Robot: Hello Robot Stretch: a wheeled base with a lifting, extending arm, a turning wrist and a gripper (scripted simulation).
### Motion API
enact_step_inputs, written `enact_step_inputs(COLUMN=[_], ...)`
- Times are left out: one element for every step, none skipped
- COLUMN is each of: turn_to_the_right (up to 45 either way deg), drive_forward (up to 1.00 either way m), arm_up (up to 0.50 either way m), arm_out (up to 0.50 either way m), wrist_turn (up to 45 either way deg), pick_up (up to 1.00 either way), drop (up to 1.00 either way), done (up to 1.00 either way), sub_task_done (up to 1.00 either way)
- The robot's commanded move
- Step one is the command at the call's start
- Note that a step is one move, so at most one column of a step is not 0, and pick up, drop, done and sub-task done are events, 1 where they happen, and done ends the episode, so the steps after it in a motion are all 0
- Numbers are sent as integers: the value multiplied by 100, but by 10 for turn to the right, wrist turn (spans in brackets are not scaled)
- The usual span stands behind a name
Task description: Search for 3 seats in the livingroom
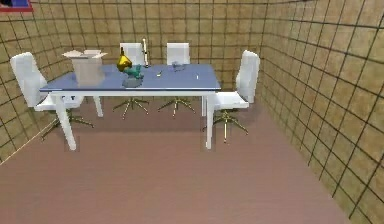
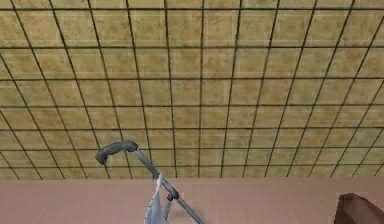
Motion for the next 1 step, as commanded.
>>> enact_step_inputs(turn_to_the_right=[0], drive_forward=[45], arm_up=[0], arm_out=[0], wrist_turn=[0], pick_up=[0], drop=[0], done=[0], sub_task_done=[0])
